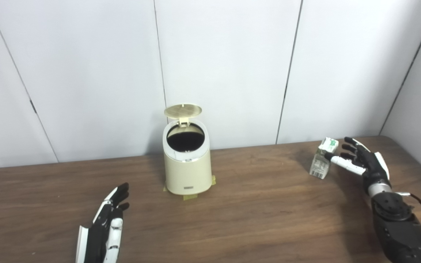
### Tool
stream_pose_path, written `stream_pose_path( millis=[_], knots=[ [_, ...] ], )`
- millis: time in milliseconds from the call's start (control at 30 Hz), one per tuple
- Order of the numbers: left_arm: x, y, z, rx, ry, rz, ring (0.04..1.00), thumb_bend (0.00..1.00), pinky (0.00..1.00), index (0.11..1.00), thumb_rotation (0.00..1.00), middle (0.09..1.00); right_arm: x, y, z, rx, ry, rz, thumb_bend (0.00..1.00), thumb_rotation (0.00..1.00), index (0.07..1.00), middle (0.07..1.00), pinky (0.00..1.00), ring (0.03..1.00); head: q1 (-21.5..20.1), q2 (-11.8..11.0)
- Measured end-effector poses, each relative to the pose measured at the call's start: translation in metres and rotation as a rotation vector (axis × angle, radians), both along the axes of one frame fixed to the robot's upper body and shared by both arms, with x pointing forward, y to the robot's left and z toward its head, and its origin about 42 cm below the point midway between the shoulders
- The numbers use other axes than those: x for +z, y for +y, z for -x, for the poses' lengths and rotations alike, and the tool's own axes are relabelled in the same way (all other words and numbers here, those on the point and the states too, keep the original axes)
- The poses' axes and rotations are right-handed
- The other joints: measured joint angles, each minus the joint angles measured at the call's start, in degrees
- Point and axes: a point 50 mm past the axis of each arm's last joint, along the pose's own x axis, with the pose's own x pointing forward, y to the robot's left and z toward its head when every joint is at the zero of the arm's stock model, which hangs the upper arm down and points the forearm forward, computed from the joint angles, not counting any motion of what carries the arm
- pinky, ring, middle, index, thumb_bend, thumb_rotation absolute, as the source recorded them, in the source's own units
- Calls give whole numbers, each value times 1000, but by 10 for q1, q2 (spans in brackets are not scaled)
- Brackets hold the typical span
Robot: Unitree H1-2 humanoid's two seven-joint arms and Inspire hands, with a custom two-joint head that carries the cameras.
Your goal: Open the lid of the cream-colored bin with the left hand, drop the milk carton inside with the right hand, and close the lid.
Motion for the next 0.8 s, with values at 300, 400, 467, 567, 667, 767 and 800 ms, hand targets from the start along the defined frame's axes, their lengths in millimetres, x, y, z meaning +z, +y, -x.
stream_pose_path(
  millis=[300, 400, 467, 567, 667, 767, 800],
  knots=[
    [0, 0, 0, 0, 3, -2, 851, 284, 784, 850, 895, 870, 3, 0, -3, 24, 19, 47, 1000, 412, 837, 863, 745, 821, 2, 2],
    [0, 0, 0, 2, 7, -3, 846, 286, 779, 842, 891, 861, 5, -2, -6, 51, 40, 65, 1000, 374, 831, 849, 768, 827, 0, 4],
    [-1, 1, 0, 4, 10, -3, 848, 300, 785, 844, 925, 862, 8, -4, -7, 65, 51, 80, 1000, 367, 825, 825, 778, 817, -1, 5],
    [-1, 1, 0, 8, 14, -4, 847, 289, 782, 844, 934, 861, 8, -4, -8, 74, 59, 92, 1000, 351, 817, 810, 774, 807, 2, 6],
    [-1, 2, 0, 9, 14, -4, 859, 291, 801, 847, 921, 863, 8, -4, -9, 75, 59, 91, 992, 316, 810, 801, 757, 796, 1, 5],
    [-1, 2, -1, 9, 14, -4, 850, 299, 787, 841, 920, 859, 9, -4, -9, 75, 59, 89, 985, 309, 806, 794, 747, 784, 1, 5],
    [-1, 2, -1, 10, 14, -4, 850, 293, 788, 841, 919, 861, 8, -3, -10, 76, 59, 89, 976, 308, 805, 789, 734, 775, 0, 5]
  ],
)
